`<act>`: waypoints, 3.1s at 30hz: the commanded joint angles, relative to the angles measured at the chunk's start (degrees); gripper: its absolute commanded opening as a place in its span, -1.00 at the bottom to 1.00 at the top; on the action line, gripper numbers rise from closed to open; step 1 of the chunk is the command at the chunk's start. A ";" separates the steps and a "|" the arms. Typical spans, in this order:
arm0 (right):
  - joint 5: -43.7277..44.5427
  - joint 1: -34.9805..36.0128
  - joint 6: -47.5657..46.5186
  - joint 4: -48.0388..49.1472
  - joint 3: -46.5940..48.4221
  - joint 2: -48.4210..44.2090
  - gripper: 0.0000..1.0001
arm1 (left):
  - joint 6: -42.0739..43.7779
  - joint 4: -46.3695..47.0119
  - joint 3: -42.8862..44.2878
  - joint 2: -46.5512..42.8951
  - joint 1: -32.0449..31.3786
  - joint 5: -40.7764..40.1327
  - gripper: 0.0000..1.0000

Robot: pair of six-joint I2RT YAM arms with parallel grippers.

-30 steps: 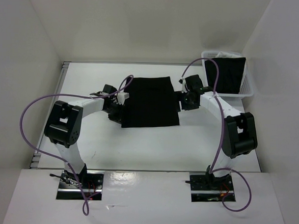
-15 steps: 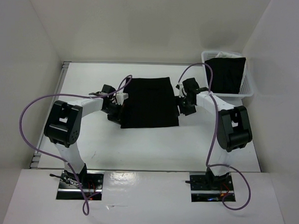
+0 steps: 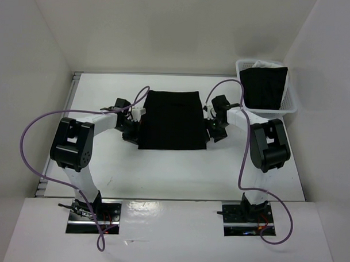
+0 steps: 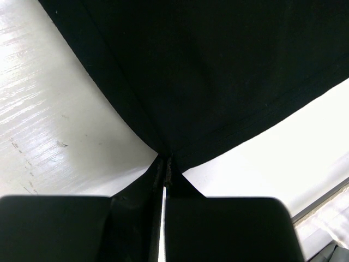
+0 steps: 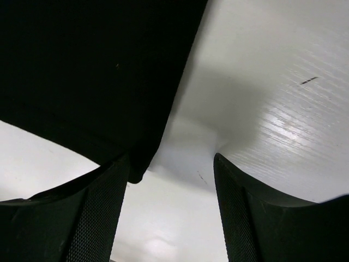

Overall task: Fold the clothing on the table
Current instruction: Fold the skirt

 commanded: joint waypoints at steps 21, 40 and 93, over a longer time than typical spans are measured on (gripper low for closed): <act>-2.71 8.00 -3.05 -3.35 1.26 4.31 -0.42 | 2.73 -0.67 0.21 0.85 0.37 2.55 -1.00; -7.01 13.52 -11.74 -14.59 2.84 -1.90 -1.00 | 21.25 -19.03 4.25 -5.28 0.37 17.75 -1.00; -9.39 4.58 -14.92 -12.40 17.33 -1.94 -1.00 | 18.02 -9.91 11.01 -10.77 10.92 21.80 -1.00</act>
